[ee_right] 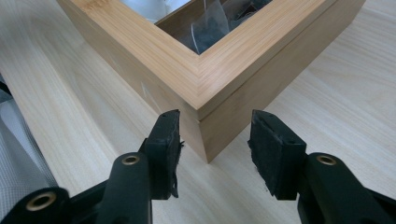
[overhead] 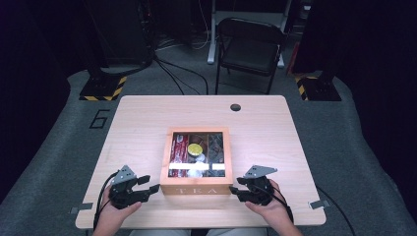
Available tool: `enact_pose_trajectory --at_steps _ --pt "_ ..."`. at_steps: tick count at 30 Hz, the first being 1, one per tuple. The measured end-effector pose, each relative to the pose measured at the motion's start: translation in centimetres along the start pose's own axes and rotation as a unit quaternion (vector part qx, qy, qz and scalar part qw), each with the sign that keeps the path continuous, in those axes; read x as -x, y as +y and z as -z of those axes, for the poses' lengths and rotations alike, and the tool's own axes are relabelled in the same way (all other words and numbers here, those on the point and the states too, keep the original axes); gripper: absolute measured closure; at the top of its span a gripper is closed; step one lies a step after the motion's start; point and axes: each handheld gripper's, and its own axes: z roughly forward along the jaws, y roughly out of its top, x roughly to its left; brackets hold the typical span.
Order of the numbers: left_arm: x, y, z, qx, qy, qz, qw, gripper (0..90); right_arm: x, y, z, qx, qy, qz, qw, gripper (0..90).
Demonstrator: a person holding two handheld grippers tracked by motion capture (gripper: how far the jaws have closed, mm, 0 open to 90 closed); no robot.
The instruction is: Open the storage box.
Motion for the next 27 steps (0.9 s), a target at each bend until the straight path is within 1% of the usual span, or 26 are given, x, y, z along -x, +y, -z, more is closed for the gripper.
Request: enact_pose_trajectory --at_steps 1,2,4,5,6,7,10,12,13,14,15,18,19,23,27 --pt "0.2 -0.1 -0.1 -0.006 -0.004 -0.004 1.0000 44.9 -0.1 -0.1 -0.1 0.000 0.002 0.001 1.0000 53.7" --pt "0.2 -0.1 -0.1 -0.006 -0.004 -0.004 1.0000 45.1 -0.1 -0.1 -0.1 0.000 0.002 0.001 1.0000 53.7" --pt "0.3 -0.1 -0.3 -0.011 -0.006 -0.011 0.9999 45.6 -0.1 -0.1 -0.3 0.001 0.002 0.010 0.9999 54.0" --pt "0.3 -0.1 -0.4 -0.014 -0.007 -0.012 0.9998 46.1 -0.2 -0.2 -0.3 0.002 0.003 0.005 1.0000 54.0" --pt "0.4 -0.1 -0.5 -0.014 -0.007 -0.015 0.9998 46.6 -0.2 -0.1 -0.4 -0.001 0.002 0.009 1.0000 54.1" --pt "0.4 -0.1 -0.7 -0.021 -0.009 -0.022 0.9995 47.4 -0.3 -0.1 -0.5 -0.002 0.002 0.011 0.9999 54.5" --pt "0.5 -0.2 -1.0 -0.023 -0.010 -0.019 0.9995 49.0 -0.4 -0.1 -0.7 -0.001 0.001 0.012 0.9999 54.9" --pt "0.6 -0.2 -1.2 -0.026 -0.009 -0.022 0.9994 50.1 -0.3 -0.1 -0.7 -0.004 0.003 0.010 0.9999 55.3" --pt "0.7 -0.2 -1.3 -0.029 -0.010 -0.020 0.9993 50.1 -0.3 -0.1 -0.8 -0.003 0.004 0.010 0.9999 55.7" --pt "0.6 -0.2 -1.4 -0.033 -0.011 -0.024 0.9991 50.7 -0.3 -0.1 -0.9 0.000 0.003 0.013 0.9999 56.2" --pt "0.7 -0.2 -1.5 -0.036 -0.011 -0.027 0.9989 51.3 -0.3 -0.1 -0.9 -0.003 0.004 0.018 0.9998 56.6" --pt "0.8 -0.2 -1.6 -0.037 -0.012 -0.029 0.9988 52.4 -0.4 0.0 -0.9 -0.001 0.003 0.016 0.9999 57.5" --pt "0.9 -0.1 -1.7 -0.036 -0.009 -0.034 0.9988 52.9 -0.4 0.0 -0.9 0.001 0.006 0.019 0.9998 58.0" --pt "1.0 -0.1 -1.9 -0.033 -0.005 -0.038 0.9987 54.8 -0.4 0.0 -1.0 0.002 0.007 0.017 0.9998 59.0" --pt "1.1 -0.1 -2.0 -0.040 -0.011 -0.040 0.9983 56.0 -0.3 0.0 -1.0 0.003 0.008 0.020 0.9998 59.0"
